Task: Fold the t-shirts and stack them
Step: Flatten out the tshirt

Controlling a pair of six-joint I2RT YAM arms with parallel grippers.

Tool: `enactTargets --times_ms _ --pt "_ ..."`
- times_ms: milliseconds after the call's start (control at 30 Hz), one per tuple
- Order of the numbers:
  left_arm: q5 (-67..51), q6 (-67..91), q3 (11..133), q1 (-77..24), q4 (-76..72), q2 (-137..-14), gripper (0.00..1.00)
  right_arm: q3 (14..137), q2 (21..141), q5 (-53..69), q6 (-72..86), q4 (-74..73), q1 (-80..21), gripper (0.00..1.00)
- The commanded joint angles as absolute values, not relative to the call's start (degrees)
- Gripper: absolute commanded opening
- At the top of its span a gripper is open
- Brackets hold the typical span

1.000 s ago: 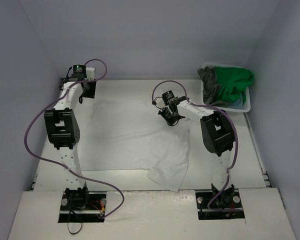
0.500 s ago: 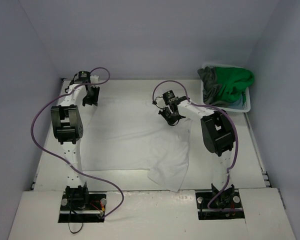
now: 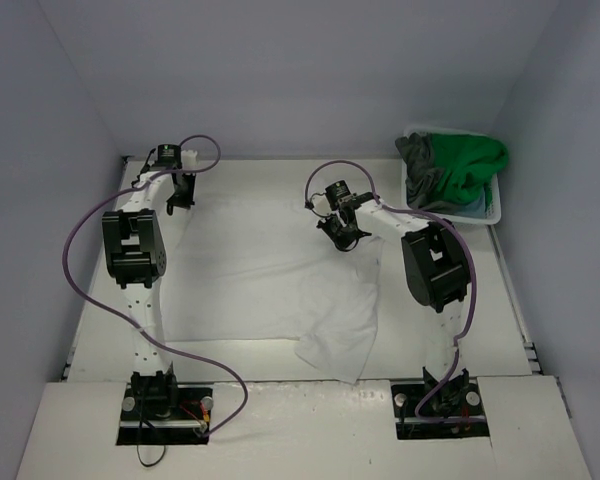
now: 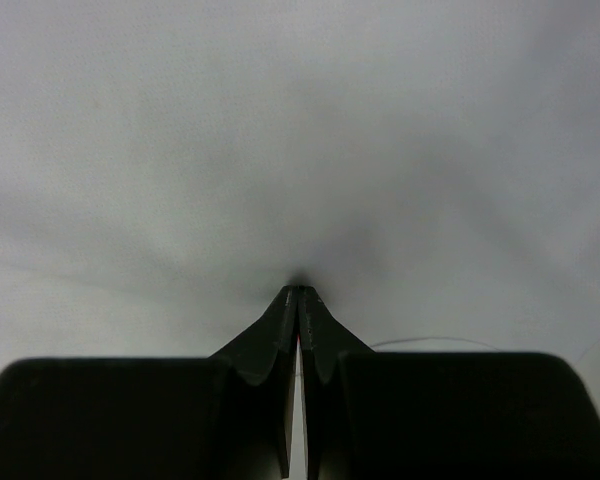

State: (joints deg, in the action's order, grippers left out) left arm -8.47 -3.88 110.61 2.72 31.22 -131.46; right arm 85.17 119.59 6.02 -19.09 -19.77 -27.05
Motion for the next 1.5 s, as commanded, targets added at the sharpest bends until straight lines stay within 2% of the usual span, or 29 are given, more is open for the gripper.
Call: enactTargets --times_ms 0,400,733,800,833,967,1233,1367,1467 --pt "-4.84 -4.22 108.91 2.99 23.67 -124.98 0.0 82.71 121.64 9.23 -17.75 -21.45 -27.25 0.0" --pt "2.99 -5.1 104.68 2.2 11.08 -123.57 0.0 82.44 122.78 9.49 -17.49 -21.18 -27.25 0.0" --pt "4.13 -6.86 112.93 0.53 11.51 -130.25 0.0 82.18 123.49 9.4 -17.31 -21.18 -27.25 0.0" --pt "5.61 -7.03 114.17 0.62 12.04 -130.87 0.12 82.26 123.75 8.97 -17.14 -21.09 -27.16 0.0" --pt "6.23 -7.12 114.52 0.53 12.3 -131.3 0.28 82.35 123.75 8.88 -17.14 -21.01 -27.16 0.0" --pt "9.31 -8.52 113.82 0.62 12.74 -130.26 0.52 82.44 123.14 7.91 -16.7 -21.01 -27.16 0.03" --pt "11.69 -10.37 107.76 -1.13 14.85 -119.28 0.55 81.91 117.79 2.55 -15.65 -19.6 -26.37 0.16" --pt "7.67 -9.76 103.37 -1.32 18.97 -110.76 0.55 82.09 112.25 1.32 -15.64 -18.98 -24.61 0.17" --pt "4.4 -10.02 98.28 -1.76 22.58 -103.29 0.55 82.0 106.62 3.34 -16.43 -19.42 -23.99 0.23"
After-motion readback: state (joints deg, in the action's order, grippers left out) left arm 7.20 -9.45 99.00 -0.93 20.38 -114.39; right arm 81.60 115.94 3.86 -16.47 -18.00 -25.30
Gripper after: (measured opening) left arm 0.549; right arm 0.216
